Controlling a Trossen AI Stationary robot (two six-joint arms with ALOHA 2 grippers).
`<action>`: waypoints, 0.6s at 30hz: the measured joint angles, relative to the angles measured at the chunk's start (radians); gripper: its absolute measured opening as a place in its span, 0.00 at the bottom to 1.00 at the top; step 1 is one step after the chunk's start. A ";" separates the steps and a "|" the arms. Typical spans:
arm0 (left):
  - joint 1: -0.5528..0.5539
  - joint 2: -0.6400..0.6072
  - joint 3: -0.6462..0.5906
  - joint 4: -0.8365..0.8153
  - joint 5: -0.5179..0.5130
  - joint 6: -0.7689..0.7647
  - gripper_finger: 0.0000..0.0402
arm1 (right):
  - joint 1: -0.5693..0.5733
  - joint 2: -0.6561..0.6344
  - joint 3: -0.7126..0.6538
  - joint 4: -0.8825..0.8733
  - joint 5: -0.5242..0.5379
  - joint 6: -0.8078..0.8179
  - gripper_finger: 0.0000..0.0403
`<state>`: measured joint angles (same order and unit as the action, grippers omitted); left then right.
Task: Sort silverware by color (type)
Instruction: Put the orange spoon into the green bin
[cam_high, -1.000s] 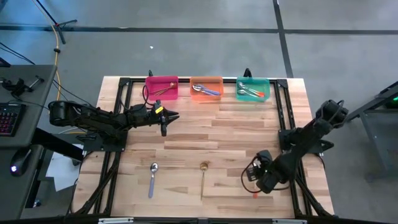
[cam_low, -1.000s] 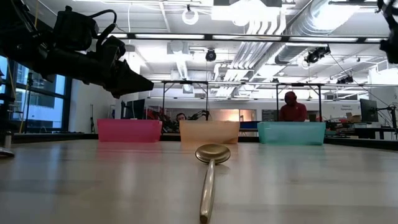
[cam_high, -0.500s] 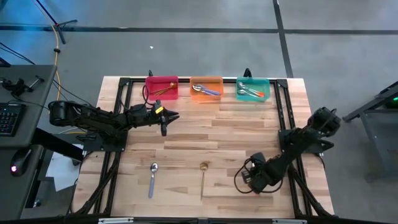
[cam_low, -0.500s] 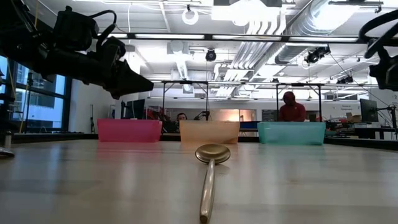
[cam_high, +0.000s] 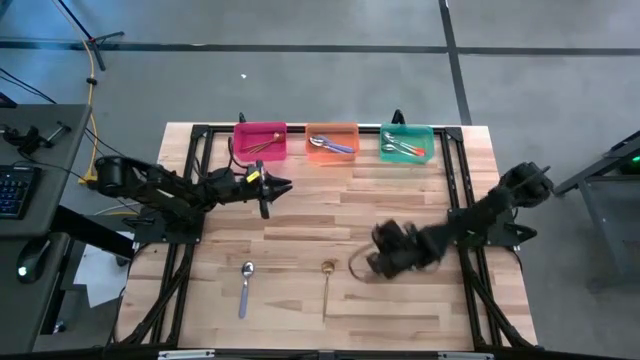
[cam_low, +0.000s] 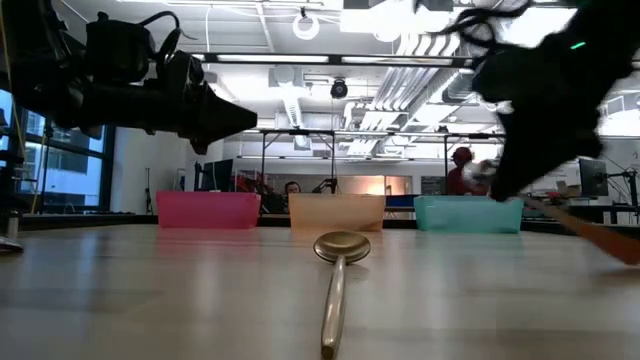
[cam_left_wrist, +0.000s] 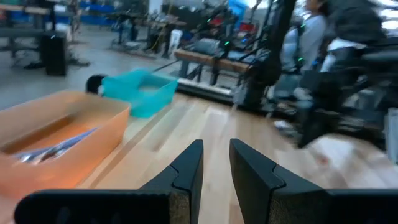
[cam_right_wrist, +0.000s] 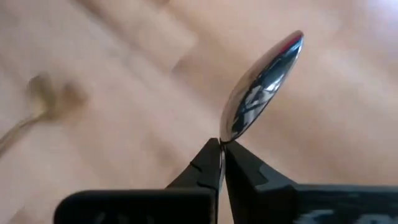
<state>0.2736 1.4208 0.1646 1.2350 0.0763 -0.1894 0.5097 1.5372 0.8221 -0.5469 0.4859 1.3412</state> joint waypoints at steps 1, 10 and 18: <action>0.001 0.011 0.000 0.027 0.011 0.000 0.18 | -0.047 -0.012 -0.008 0.007 0.001 -0.073 0.00; 0.021 0.029 0.000 0.066 0.036 0.018 0.18 | -0.514 -0.197 -0.020 0.127 -0.073 -0.751 0.00; 0.170 0.029 0.000 0.071 0.014 0.038 0.18 | -0.974 -0.318 -0.003 0.098 -0.269 -1.201 0.00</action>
<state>0.4433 1.4498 0.1650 1.3060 0.0898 -0.1516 -0.4642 1.2194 0.8187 -0.4488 0.2167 0.1403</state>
